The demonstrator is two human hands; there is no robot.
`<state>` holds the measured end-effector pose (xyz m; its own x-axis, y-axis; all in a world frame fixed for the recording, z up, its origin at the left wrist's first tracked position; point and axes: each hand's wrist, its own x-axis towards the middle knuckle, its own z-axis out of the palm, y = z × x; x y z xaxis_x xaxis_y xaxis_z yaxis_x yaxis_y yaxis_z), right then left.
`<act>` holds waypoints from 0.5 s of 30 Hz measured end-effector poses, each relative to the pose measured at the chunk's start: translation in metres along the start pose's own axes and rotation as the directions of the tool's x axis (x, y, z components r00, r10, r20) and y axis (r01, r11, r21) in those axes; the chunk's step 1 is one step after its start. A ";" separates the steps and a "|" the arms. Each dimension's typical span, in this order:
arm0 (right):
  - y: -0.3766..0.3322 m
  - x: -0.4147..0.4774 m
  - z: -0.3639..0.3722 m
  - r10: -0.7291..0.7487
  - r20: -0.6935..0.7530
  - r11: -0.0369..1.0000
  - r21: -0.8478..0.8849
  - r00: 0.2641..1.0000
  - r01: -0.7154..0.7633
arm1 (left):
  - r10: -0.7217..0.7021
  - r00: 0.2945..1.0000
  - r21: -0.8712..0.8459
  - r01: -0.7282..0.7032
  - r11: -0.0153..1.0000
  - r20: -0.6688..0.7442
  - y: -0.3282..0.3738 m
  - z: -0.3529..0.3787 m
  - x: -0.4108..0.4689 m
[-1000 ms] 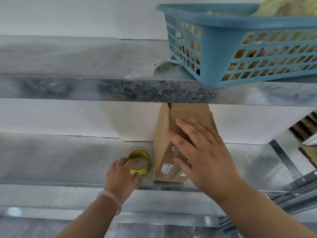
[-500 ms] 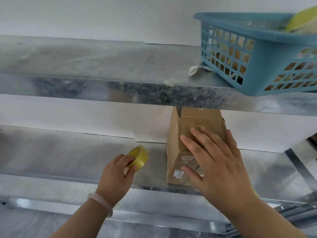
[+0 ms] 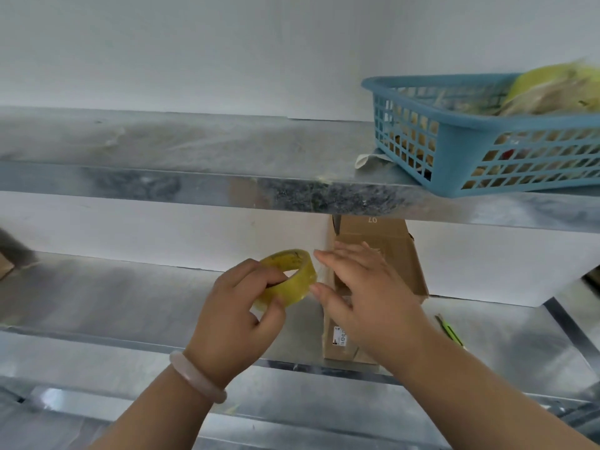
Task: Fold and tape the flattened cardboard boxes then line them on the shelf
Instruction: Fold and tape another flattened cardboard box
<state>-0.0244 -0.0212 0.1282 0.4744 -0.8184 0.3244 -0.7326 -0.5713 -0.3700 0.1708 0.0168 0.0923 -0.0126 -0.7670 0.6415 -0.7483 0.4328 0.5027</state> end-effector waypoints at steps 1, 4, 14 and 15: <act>-0.004 0.002 -0.001 0.027 -0.014 0.999 0.035 1.000 -0.026 | 0.020 1.000 0.022 -0.020 1.000 -0.003 0.005 -0.001 0.001; -0.010 0.002 -0.005 0.067 -0.089 0.991 0.125 0.994 -0.056 | 0.032 0.999 0.060 -0.031 0.998 -0.019 0.014 -0.004 0.001; -0.008 -0.014 -0.020 0.261 0.074 0.752 0.609 0.962 -0.251 | 0.042 0.995 0.126 -0.053 0.991 0.085 0.030 -0.012 0.002; -0.008 -0.016 -0.023 0.265 0.093 0.730 0.631 0.960 -0.262 | 0.002 0.996 0.152 -0.017 0.988 0.094 0.030 -0.013 0.005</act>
<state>-0.0372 -0.0019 0.1463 0.3069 -0.9425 0.1325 -0.3510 -0.2415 -0.9047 0.1567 0.0320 0.1181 -0.0765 -0.8071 0.5854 -0.8401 0.3684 0.3981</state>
